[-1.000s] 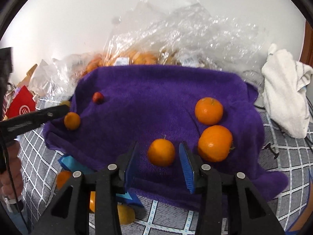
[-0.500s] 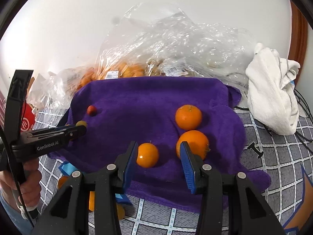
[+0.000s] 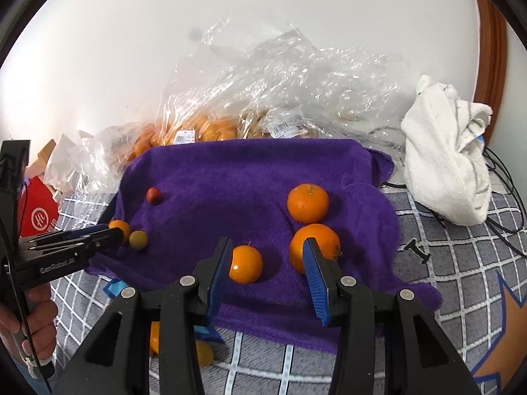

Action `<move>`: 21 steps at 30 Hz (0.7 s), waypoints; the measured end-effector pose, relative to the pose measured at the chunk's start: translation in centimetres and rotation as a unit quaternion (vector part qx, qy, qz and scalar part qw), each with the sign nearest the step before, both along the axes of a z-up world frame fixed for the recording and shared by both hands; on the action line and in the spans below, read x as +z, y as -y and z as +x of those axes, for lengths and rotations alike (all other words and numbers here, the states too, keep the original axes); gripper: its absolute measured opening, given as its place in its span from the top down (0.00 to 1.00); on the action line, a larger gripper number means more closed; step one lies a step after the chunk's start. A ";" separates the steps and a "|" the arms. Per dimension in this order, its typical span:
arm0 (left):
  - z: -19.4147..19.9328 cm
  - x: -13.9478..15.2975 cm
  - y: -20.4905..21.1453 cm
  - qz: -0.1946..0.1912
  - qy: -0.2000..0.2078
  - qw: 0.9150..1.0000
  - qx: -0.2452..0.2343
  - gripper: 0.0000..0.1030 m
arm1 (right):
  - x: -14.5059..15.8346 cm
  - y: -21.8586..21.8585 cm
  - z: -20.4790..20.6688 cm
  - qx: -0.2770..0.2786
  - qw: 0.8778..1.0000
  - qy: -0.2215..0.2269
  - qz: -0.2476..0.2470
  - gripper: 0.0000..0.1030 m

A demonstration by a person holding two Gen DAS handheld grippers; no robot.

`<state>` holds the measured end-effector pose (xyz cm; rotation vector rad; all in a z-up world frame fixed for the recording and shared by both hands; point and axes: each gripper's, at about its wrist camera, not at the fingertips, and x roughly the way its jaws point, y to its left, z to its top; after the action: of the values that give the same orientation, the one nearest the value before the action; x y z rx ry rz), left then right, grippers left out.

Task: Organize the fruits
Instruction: 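Withdraw both grippers from the towel toward the loose fruit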

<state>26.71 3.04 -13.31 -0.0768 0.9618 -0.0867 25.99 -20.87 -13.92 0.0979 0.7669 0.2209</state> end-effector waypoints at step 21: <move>-8.5 2.1 -3.2 0.040 0.065 0.995 0.067 0.59 | 2.2 0.9 -9.6 -0.020 0.999 0.034 0.006 0.56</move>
<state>18.21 6.24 -11.20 -0.0609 0.8260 0.0691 16.41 -21.76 -11.74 0.1165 0.6947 0.1893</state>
